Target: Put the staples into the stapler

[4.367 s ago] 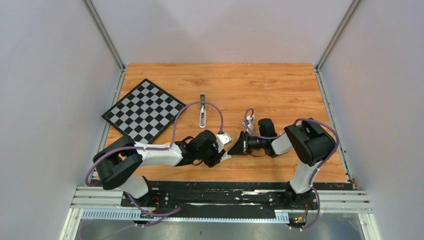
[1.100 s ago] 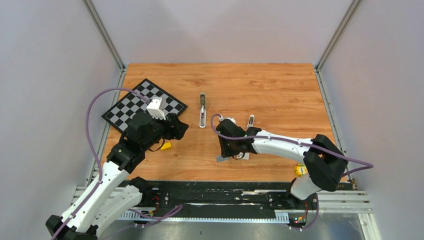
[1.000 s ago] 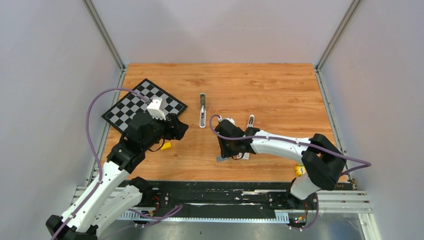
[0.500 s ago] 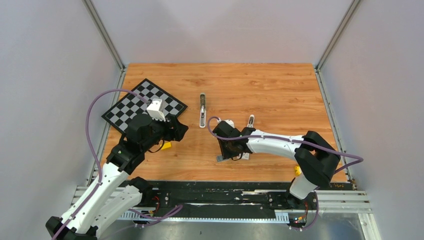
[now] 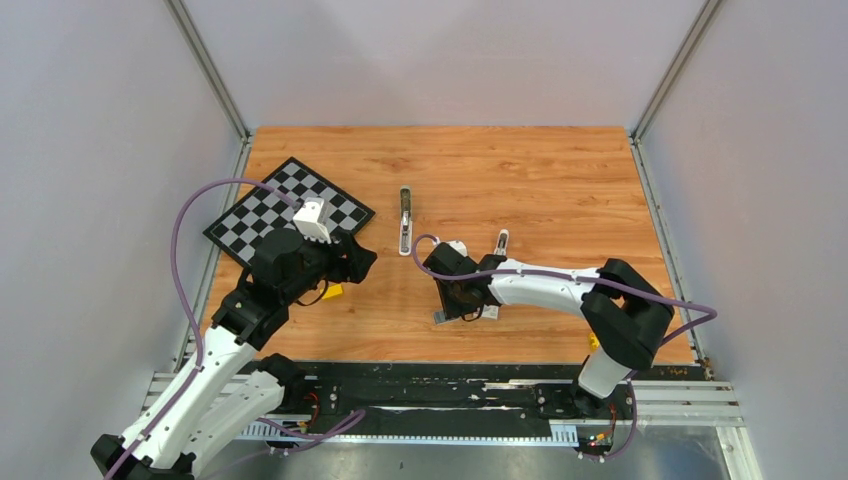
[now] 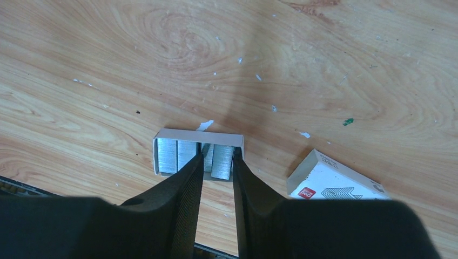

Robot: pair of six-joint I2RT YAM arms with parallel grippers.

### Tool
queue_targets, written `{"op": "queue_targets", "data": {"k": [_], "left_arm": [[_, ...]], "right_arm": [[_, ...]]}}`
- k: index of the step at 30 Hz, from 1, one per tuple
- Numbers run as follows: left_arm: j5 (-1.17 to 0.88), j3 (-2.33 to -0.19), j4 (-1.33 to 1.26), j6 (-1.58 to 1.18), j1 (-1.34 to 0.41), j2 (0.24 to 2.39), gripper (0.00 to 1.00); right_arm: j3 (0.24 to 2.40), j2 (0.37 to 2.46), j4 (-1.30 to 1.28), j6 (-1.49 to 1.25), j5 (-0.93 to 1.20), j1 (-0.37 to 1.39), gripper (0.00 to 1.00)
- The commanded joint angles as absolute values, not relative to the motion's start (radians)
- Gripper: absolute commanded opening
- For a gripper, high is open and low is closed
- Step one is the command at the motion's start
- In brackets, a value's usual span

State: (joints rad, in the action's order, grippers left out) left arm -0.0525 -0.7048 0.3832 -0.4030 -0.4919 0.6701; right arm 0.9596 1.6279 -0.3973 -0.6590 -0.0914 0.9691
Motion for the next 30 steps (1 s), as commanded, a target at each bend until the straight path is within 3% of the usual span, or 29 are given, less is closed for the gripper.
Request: {"op": "queue_targets", "data": {"k": [1,11,30], "left_arm": [[-0.068,-0.691,0.372,-0.393,-0.486,0.664,0.77],[-0.069,-0.690,0.371,-0.392,-0.486,0.665,0.77],[-0.087,-0.681,0.361,-0.398,-0.486,0.684,0.77]], "right_arm": [[0.986,1.647,-0.436,-0.660,-0.123,0.986,0.29],[0.990,1.649,-0.442,-0.649,-0.135,0.988,0.23],[0.993,1.668,-0.443,-0.629,-0.138,0.991,0.24]]}}
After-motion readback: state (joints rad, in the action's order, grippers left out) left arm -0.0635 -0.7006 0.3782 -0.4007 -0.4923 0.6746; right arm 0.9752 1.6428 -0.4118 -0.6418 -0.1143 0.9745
